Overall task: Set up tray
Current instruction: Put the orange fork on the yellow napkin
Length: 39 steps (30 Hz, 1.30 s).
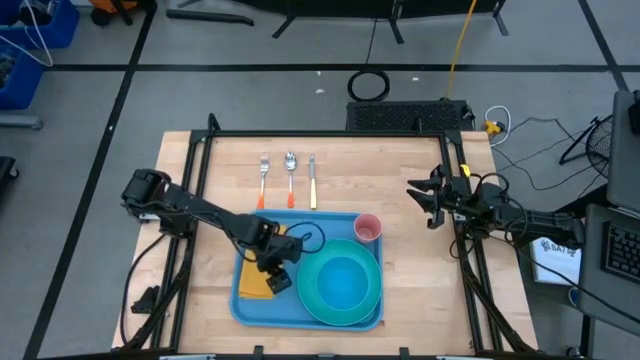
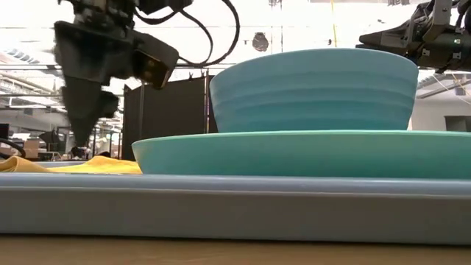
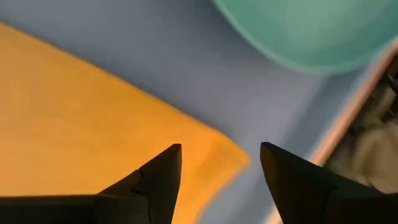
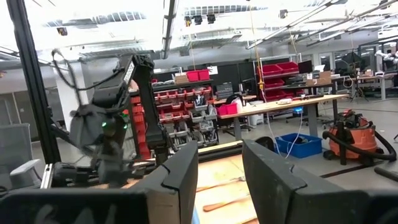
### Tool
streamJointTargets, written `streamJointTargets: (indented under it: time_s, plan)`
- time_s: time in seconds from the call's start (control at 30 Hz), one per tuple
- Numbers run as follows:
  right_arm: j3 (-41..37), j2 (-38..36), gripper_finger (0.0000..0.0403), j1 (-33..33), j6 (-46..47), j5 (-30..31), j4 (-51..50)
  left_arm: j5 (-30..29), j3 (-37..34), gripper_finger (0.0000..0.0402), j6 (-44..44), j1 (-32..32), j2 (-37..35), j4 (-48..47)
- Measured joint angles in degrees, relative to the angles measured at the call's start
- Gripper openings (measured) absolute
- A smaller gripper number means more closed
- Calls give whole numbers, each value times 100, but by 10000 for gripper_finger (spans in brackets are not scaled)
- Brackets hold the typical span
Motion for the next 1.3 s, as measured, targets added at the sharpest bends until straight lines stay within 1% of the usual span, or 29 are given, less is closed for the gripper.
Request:
streamJointTargets:
  time_s: [0.07,0.13,0.23,0.33,0.37,0.43,0.53,0.6,0.73,0.8,0.9,0.97,1.03,1.3]
  plan:
    - [0,0,116,0,8,-4,-12,-355,2,224,188,103,-156,-161]
    - [0,0,116,0,8,-6,-56,-819,2,225,318,226,-354,-512]
    - [0,3,116,0,6,-4,-104,-1924,-2,225,312,519,-818,-1215]
    - [0,9,116,0,-21,-4,-100,-3078,0,225,264,933,-1316,-1689]
    - [0,10,116,0,-33,-2,-102,-3345,0,225,253,1117,-1459,-1739]
    - [0,13,116,2,-59,0,-89,-3571,0,225,281,1515,-1708,-1712]
    - [0,13,116,0,-74,4,-26,-3589,2,225,433,2276,-1807,-1740]
    - [0,15,116,0,-78,5,12,-3400,-2,225,453,2845,-1752,-1894]
    - [0,15,116,0,-64,7,22,-3221,-14,225,487,3876,-1367,-2170]
    - [0,15,116,0,-55,7,18,-3179,-12,225,567,4197,-1207,-2114]
    - [-1,15,116,1,-52,7,25,-3132,-11,225,588,4412,-988,-1764]
    - [-4,15,116,2,-45,7,25,-3097,-8,225,514,4463,-874,-1419]
    - [-4,15,116,1,-42,7,26,-3015,-4,225,419,4484,-728,-1269]
    - [-4,15,116,1,-37,7,23,-2681,-7,225,678,4690,126,-1247]
